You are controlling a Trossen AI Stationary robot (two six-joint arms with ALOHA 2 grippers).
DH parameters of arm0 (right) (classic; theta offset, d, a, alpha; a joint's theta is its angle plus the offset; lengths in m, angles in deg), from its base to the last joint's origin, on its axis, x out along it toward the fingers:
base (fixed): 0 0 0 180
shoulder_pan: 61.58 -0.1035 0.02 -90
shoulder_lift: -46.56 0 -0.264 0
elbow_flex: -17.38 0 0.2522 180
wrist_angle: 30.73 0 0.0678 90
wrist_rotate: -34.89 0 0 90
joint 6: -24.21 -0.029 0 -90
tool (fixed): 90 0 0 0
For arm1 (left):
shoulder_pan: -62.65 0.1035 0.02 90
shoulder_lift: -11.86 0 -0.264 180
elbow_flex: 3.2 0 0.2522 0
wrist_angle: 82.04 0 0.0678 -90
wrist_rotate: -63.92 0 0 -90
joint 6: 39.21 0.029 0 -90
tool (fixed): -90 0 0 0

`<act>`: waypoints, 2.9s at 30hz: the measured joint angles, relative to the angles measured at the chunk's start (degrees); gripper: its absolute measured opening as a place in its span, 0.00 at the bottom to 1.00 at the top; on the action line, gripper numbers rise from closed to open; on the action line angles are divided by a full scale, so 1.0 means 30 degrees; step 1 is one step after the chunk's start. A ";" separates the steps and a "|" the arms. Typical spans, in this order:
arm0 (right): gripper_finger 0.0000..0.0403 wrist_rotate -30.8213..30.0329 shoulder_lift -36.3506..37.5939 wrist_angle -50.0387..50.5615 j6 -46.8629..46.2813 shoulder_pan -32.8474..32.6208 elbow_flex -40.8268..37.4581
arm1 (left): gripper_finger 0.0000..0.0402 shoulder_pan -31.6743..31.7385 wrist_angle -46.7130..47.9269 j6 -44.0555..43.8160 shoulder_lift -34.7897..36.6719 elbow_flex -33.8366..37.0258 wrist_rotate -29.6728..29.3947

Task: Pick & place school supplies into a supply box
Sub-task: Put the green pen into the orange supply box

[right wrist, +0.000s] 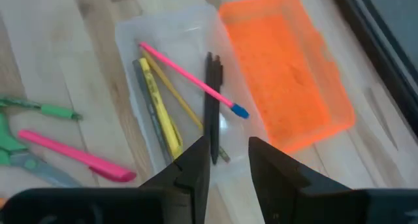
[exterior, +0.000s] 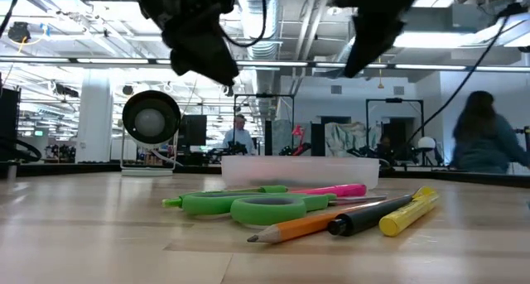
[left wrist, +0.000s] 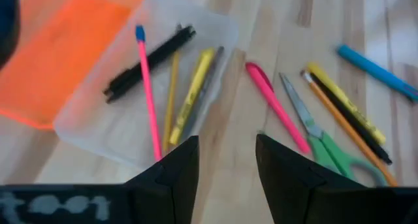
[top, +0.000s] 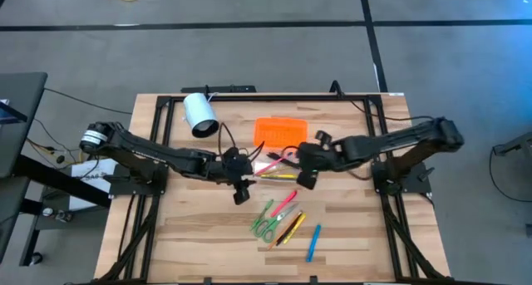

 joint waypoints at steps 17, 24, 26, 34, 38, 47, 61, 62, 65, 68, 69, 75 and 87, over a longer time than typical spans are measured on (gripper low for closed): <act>0.25 -0.0512 1.1280 -0.8340 -0.2285 -0.5525 -0.9954 | 0.35 -0.1495 -0.4030 -0.4287 -0.4167 0.0008 0.2437; 0.25 -0.0738 1.3178 -0.8287 -0.3659 -0.6736 -1.1793 | 0.35 -0.2379 -0.4821 -0.6234 -0.5948 -0.0352 0.2374; 0.25 -0.0959 1.3214 -0.8698 -0.3758 -0.7034 -1.2046 | 0.35 -0.2774 -0.4682 -0.6388 -0.6507 -0.0567 0.2376; 0.25 -0.1117 1.3177 -0.8252 -0.3778 -0.7828 -1.2288 | 0.35 -0.3812 -0.3960 -0.6400 -0.9025 -0.2463 0.1685; 0.25 -0.1117 1.3209 -0.8098 -0.3862 -0.8064 -1.2274 | 0.35 -0.3871 -0.2506 -0.6745 -0.9763 -0.3538 0.0101; 0.25 -0.1350 1.3235 -0.7815 -0.4024 -0.8218 -1.2276 | 0.35 -0.3863 -0.1533 -0.5207 -0.9904 -0.4994 -0.1106; 0.25 -0.1460 1.3223 -0.7915 -0.4039 -0.8211 -1.2274 | 0.35 -0.3647 0.3573 -0.1062 -0.9889 -0.6547 -0.2476; 0.25 -0.1460 1.3223 -0.7920 -0.4039 -0.8211 -1.2274 | 0.35 -0.3570 0.3723 -0.0462 -0.9889 -0.6550 -0.2461; 0.25 -0.1460 1.3223 -0.7925 -0.4039 -0.8211 -1.2274 | 0.35 -0.3222 0.3609 0.1274 -1.0057 -0.6550 -0.2590; 0.25 -0.1460 1.3223 -0.7958 -0.4046 -0.8211 -1.2274 | 0.35 -0.2674 0.3610 0.2807 -1.0093 -0.6543 -0.2760; 0.25 -0.1460 1.3223 -0.7958 -0.4046 -0.8211 -1.2274 | 0.35 -0.2435 0.3505 0.3226 -1.0094 -0.6550 -0.2704; 0.25 -0.1452 1.3223 -0.7965 -0.4208 -0.8211 -1.2274 | 0.35 -0.0934 0.3568 0.5654 -1.0130 -0.6550 -0.0003; 0.25 -0.1452 1.3223 -0.7738 -0.4687 -0.8473 -1.2274 | 0.35 -0.0396 0.3602 0.8517 -1.0137 -0.6550 0.2819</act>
